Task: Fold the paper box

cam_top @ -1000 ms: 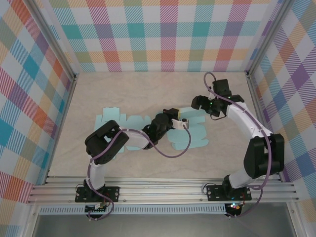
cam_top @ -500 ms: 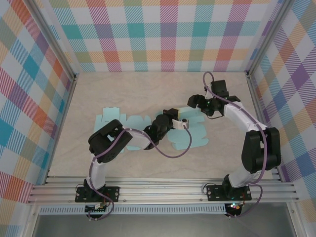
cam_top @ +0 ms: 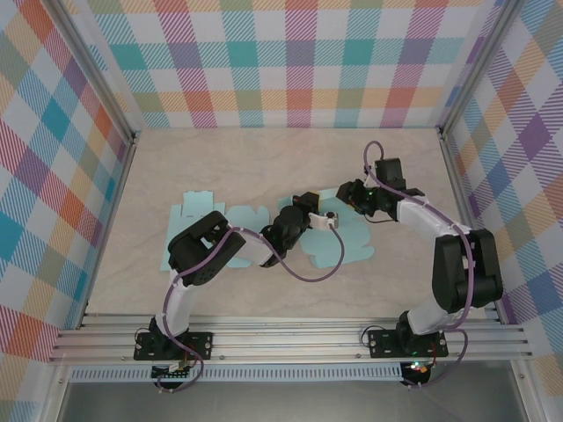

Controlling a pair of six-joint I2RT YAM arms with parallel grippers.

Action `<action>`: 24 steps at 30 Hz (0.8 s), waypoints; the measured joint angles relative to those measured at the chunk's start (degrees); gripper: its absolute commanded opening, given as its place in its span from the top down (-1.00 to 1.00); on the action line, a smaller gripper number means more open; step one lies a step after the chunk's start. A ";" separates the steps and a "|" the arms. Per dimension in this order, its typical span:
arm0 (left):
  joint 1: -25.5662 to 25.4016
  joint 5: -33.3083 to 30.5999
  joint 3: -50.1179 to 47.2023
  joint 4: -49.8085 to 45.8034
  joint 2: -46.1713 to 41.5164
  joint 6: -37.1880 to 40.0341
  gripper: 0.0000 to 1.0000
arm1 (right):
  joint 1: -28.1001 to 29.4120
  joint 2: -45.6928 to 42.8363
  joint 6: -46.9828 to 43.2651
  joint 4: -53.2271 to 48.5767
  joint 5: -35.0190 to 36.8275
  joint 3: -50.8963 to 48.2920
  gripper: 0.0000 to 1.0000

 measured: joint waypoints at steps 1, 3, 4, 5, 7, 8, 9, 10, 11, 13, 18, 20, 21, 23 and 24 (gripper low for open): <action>-0.02 0.00 0.00 -0.02 0.00 0.02 1.00 | -0.04 -0.57 0.02 0.04 -0.22 -0.13 0.04; -0.02 0.00 0.00 -0.02 0.00 0.00 1.00 | -0.44 -1.92 -0.26 0.02 -0.55 -0.17 -0.06; -0.02 -0.02 0.00 -0.07 0.00 -0.04 1.00 | -0.76 -3.15 -0.48 0.04 -0.76 -0.44 -0.08; -0.02 -0.02 0.00 -0.11 0.00 -0.17 1.00 | -1.25 -4.55 -0.87 -0.04 -0.83 -0.92 -0.09; 0.00 -0.02 0.00 -0.26 0.00 -0.46 1.00 | -2.54 -8.02 -1.84 -0.83 -0.74 -2.12 -0.14; 0.00 -0.02 0.00 -0.31 0.00 -0.63 1.00 | -3.32 -10.03 -2.45 -1.60 -0.31 -2.86 -0.14; 0.00 -0.04 0.00 -0.31 0.00 -0.74 1.00 | -3.98 -11.82 -2.95 -2.40 0.33 -3.56 -0.14; 0.00 -0.02 0.00 -0.31 0.00 -0.94 1.00 | -4.94 -13.90 -3.45 -3.26 1.27 -4.42 -0.14; 0.00 -0.02 0.00 -0.31 0.00 -1.18 1.00 | -5.90 -15.76 -3.87 -4.11 2.21 -5.27 -0.13; 0.04 0.00 0.00 -0.33 0.00 -1.55 1.00 | -7.72 -18.23 -4.59 -5.27 3.91 -6.91 -0.13; 0.09 0.02 0.00 -0.33 0.00 -1.92 1.00 | -10.47 -18.49 -6.49 -7.80 7.52 -9.49 -0.20; 0.09 0.02 0.00 -0.31 0.00 -1.92 1.00 | -10.49 -17.46 -7.58 -7.74 6.99 -9.44 -0.26; 0.09 0.02 0.00 -0.31 0.00 -1.92 1.00 | -10.47 -16.76 -8.07 -7.74 6.29 -9.22 -0.28; 0.09 0.02 0.00 -0.31 0.00 -1.90 1.00 | -10.45 -15.02 -9.18 -8.04 5.16 -7.89 -0.30; 0.09 0.02 0.00 -0.26 0.00 -1.86 1.00 | -10.43 -13.92 -9.62 -8.15 4.70 -6.69 -0.31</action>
